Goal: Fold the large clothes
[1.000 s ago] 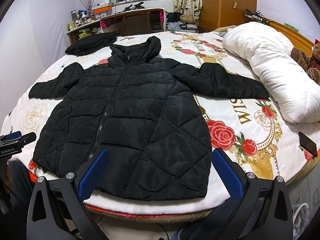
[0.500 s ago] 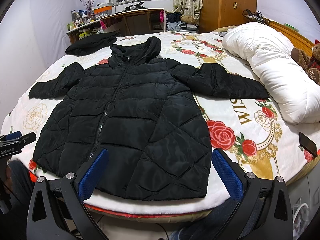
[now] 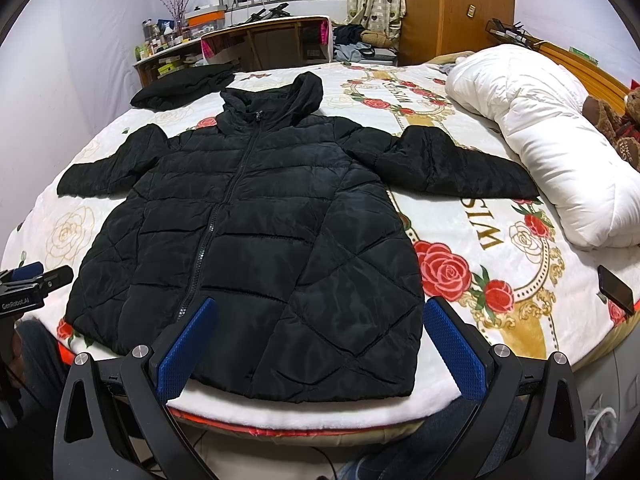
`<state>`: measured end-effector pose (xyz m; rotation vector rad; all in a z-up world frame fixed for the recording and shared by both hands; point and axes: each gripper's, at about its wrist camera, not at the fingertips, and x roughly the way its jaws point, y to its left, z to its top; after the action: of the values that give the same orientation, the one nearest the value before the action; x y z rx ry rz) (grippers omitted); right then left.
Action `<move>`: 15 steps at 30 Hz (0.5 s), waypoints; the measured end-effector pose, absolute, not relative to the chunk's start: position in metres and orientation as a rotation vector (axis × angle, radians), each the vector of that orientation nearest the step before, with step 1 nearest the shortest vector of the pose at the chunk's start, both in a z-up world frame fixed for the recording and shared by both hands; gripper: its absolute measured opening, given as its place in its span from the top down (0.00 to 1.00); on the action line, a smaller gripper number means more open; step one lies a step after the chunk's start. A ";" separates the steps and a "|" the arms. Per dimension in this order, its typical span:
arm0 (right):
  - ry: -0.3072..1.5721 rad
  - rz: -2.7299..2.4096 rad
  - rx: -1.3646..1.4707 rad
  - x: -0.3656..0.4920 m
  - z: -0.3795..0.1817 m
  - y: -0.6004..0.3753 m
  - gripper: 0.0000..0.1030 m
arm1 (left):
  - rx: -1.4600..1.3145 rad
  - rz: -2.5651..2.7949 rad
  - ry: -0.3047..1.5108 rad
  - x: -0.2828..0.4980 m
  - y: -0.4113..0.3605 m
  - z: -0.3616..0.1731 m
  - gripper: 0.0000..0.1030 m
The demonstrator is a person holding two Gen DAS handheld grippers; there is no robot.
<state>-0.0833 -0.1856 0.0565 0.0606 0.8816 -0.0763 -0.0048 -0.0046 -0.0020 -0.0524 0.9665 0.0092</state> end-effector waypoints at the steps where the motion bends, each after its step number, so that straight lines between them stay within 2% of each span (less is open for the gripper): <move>1: 0.882 -0.077 0.060 -0.083 0.056 -0.185 0.00 | -0.053 0.009 0.968 -0.005 -0.005 -0.002 0.01; 15: 0.889 -0.074 0.055 -0.079 0.052 -0.181 0.00 | -0.050 0.014 0.980 -0.001 -0.004 -0.010 0.01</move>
<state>-0.0790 -0.1806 0.0519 0.0549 0.8891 -0.0737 -0.0008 -0.0044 -0.0099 -0.0498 0.9796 0.0140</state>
